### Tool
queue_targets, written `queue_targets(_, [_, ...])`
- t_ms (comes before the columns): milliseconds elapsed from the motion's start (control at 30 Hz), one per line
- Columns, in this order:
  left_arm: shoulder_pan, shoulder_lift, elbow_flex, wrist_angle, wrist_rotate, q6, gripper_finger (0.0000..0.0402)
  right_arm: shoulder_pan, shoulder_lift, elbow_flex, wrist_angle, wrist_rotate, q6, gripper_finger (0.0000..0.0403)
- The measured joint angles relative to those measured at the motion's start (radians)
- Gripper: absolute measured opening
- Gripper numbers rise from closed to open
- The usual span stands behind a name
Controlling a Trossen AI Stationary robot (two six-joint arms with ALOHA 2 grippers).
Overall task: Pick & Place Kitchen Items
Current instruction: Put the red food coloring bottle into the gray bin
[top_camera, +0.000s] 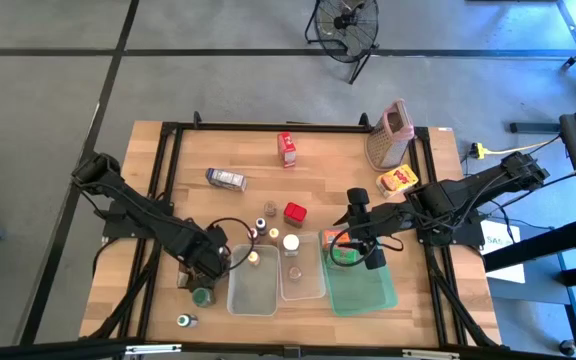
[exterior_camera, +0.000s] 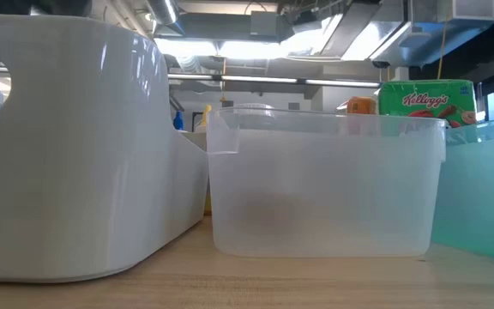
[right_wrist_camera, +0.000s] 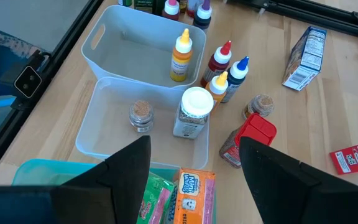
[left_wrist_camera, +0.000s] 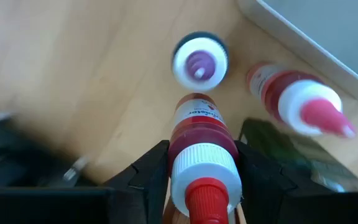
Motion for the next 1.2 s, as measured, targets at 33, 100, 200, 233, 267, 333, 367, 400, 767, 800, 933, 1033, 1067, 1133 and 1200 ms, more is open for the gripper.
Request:
queue_targets(33, [0.0, 0.0, 0.037, -0.051, 0.003, 0.0, 0.0149, 0.0, 0.0, 0.0, 0.0, 0.0, 0.0, 0.0248])
queue_targets(100, [0.0, -0.001, 0.115, -0.156, 0.003, -0.009, 0.0149, 0.0, 0.0, 0.0, 0.0, 0.0, 0.0, 0.0248])
queue_targets(200, [0.0, -0.003, 0.23, -0.283, 0.001, -0.04, 0.0149, 0.0, 0.0, 0.0, 0.0, -0.003, 0.0, 0.0248])
queue_targets(233, [0.0, -0.009, 0.259, -0.274, -0.004, -0.029, 0.0149, 0.0, 0.0, 0.0, 0.0, -0.008, 0.0, 0.0248])
queue_targets(267, [0.003, -0.016, 0.288, -0.259, -0.011, -0.005, 0.0149, 0.0, 0.0, 0.0, 0.0, -0.008, 0.0, 0.0248])
queue_targets(333, [0.004, -0.02, 0.356, -0.26, -0.052, 0.026, 0.0149, 0.0, 0.0, 0.0, -0.002, -0.008, 0.0, 0.0248])
queue_targets(367, [0.005, -0.02, 0.382, -0.265, -0.08, 0.038, 0.0149, 0.0, 0.0, 0.0, -0.002, -0.008, 0.0, 0.0248])
queue_targets(400, [0.005, -0.018, 0.402, -0.275, -0.109, 0.063, 0.0149, 0.0, 0.0, 0.0, -0.002, -0.008, 0.0, 0.0248])
queue_targets(767, [0.077, 0.053, 0.459, -0.108, -0.157, 0.436, 0.0149, 0.0, 0.0, 0.0, -0.001, -0.009, 0.001, 0.0248])
queue_targets(800, [0.089, 0.07, 0.459, -0.102, -0.145, 0.474, 0.0149, 0.0, 0.0, 0.0, 0.0, -0.009, 0.001, 0.0248])
queue_targets(933, [0.123, 0.135, 0.459, -0.103, -0.119, 0.591, 0.0149, 0.001, 0.0, 0.0, 0.003, -0.01, 0.006, 0.0248])
queue_targets(1033, [0.118, 0.183, 0.459, -0.103, -0.108, 0.648, 0.0149, 0.002, 0.005, 0.0, 0.004, -0.011, 0.023, 0.0248])
queue_targets(1067, [0.113, 0.198, 0.459, -0.102, -0.106, 0.66, 0.0149, 0.002, 0.009, 0.0, 0.004, -0.011, 0.023, 0.0248])
queue_targets(1133, [0.103, 0.227, 0.459, -0.102, -0.087, 0.677, 0.0149, 0.004, 0.016, 0.0, 0.004, -0.01, 0.023, 0.0248])
queue_targets(1200, [0.096, 0.251, 0.459, -0.1, -0.065, 0.683, 0.0149, 0.005, 0.025, 0.0, 0.004, -0.01, 0.023, 0.0248])
